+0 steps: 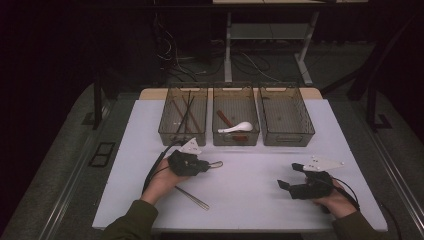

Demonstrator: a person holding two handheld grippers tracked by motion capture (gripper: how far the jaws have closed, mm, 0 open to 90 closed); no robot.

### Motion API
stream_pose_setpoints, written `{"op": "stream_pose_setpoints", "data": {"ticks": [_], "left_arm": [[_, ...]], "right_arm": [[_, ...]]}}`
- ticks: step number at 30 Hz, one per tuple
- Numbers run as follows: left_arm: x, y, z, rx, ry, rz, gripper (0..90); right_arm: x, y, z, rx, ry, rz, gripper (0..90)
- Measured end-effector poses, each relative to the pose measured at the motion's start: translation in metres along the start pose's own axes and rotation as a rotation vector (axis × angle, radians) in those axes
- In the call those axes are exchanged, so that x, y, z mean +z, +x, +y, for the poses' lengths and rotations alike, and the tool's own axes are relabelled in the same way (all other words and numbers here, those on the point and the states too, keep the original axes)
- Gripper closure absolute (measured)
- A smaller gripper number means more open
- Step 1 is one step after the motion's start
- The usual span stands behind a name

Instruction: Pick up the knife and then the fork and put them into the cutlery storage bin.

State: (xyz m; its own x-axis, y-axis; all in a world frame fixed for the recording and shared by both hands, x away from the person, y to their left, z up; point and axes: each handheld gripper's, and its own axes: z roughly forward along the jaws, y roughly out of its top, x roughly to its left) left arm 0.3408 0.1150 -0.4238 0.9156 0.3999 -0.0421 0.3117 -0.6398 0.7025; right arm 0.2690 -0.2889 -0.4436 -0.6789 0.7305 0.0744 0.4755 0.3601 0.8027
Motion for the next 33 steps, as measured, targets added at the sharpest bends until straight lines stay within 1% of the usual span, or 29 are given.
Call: {"op": "stream_pose_setpoints", "data": {"ticks": [2, 3, 4, 5, 6, 7, 8, 9, 10, 11, 12, 13, 14, 15, 16, 17, 18, 19, 20, 21, 23, 24, 25, 27, 28, 31, 32, 33], "left_arm": [[-0.003, 0.002, 0.001, 0.001, 0.005, -0.005, 73.5], [-0.006, 0.004, 0.001, 0.011, 0.014, -0.007, 73.5], [-0.01, 0.008, 0.002, 0.017, 0.041, -0.006, 68.1], [-0.01, 0.008, 0.002, 0.017, 0.041, -0.006, 65.5], [-0.013, 0.013, 0.004, 0.033, 0.067, 0.004, 64.8], [-0.013, 0.013, 0.004, 0.033, 0.067, 0.004, 63.5], [-0.015, 0.02, 0.005, 0.045, 0.101, 0.003, 62.0], [-0.015, 0.02, 0.005, 0.045, 0.101, 0.003, 60.8], [-0.016, 0.026, 0.006, 0.054, 0.133, -0.011, 58.6], [-0.016, 0.026, 0.006, 0.054, 0.133, -0.011, 57.5], [-0.014, 0.031, 0.007, 0.059, 0.172, -0.03, 56.6], [-0.014, 0.031, 0.007, 0.059, 0.172, -0.03, 56.2], [-0.013, 0.034, 0.009, 0.075, 0.213, -0.047, 55.6], [-0.013, 0.034, 0.009, 0.075, 0.213, -0.047, 55.5], [-0.011, 0.035, 0.011, 0.089, 0.242, -0.05, 55.5], [-0.011, 0.035, 0.011, 0.089, 0.242, -0.05, 55.5], [-0.008, 0.035, 0.013, 0.109, 0.274, -0.059, 56.0], [-0.008, 0.035, 0.013, 0.109, 0.274, -0.059, 57.0], [-0.004, 0.034, 0.016, 0.146, 0.316, -0.065, 59.2], [-0.004, 0.034, 0.016, 0.146, 0.316, -0.065, 60.5], [0.001, 0.033, 0.018, 0.175, 0.356, -0.065, 61.0], [0.003, 0.033, 0.019, 0.179, 0.367, -0.069, 62.0], [0.005, 0.033, 0.02, 0.181, 0.378, -0.08, 62.0], [0.009, 0.033, 0.021, 0.201, 0.399, -0.094, 63.3], [0.013, 0.032, 0.021, 0.209, 0.419, -0.103, 65.1], [0.014, 0.032, 0.022, 0.22, 0.426, -0.105, 67.2], [0.015, 0.032, 0.024, 0.235, 0.445, -0.108, 67.5], [0.015, 0.032, 0.024, 0.235, 0.445, -0.108, 67.6]], "right_arm": [[0.0, 0.0, 0.0, 0.001, 0.0, -0.001, 16.5], [0.0, 0.0, 0.0, 0.001, 0.0, -0.001, 16.5], [0.0, 0.0, 0.0, 0.002, 0.003, -0.001, 16.5], [0.0, 0.0, 0.0, 0.002, 0.003, -0.001, 16.5], [0.0, 0.0, 0.0, 0.002, 0.0, -0.001, 16.5], [0.0, 0.0, 0.0, 0.002, 0.0, -0.001, 16.5], [0.001, 0.0, 0.0, -0.001, 0.002, 0.001, 16.5], [0.001, 0.0, 0.0, -0.001, 0.002, 0.001, 16.5], [0.001, 0.0, 0.0, -0.002, 0.006, 0.001, 16.5], [0.001, 0.0, 0.0, -0.002, 0.006, 0.001, 16.5], [0.002, 0.0, -0.001, -0.004, 0.007, 0.0, 16.5], [0.002, 0.0, -0.001, -0.004, 0.007, 0.0, 16.5], [0.002, 0.0, -0.001, -0.004, 0.011, -0.001, 16.5], [0.002, 0.0, -0.001, -0.004, 0.011, -0.001, 16.5], [0.002, 0.0, -0.001, -0.006, 0.014, 0.001, 16.5], [0.002, 0.0, -0.001, -0.006, 0.014, 0.001, 16.5], [0.003, 0.0, -0.001, -0.009, 0.014, 0.001, 16.5], [0.003, 0.0, -0.001, -0.009, 0.014, 0.001, 16.5], [0.003, 0.0, -0.001, -0.01, 0.015, 0.002, 16.5], [0.003, 0.0, -0.001, -0.01, 0.015, 0.002, 16.5], [0.002, 0.0, -0.002, -0.013, 0.018, 0.001, 16.5], [0.002, 0.0, -0.002, -0.013, 0.019, -0.001, 16.5], [0.002, 0.0, -0.002, -0.013, 0.019, -0.001, 16.5], [0.002, 0.0, -0.002, -0.009, 0.02, -0.002, 16.5], [0.002, 0.0, -0.002, -0.009, 0.02, -0.005, 16.5], [0.002, 0.0, -0.002, -0.009, 0.024, -0.005, 16.5], [0.002, 0.0, -0.002, -0.009, 0.025, -0.005, 16.5], [0.002, 0.0, -0.002, -0.009, 0.025, -0.005, 16.5]]}}
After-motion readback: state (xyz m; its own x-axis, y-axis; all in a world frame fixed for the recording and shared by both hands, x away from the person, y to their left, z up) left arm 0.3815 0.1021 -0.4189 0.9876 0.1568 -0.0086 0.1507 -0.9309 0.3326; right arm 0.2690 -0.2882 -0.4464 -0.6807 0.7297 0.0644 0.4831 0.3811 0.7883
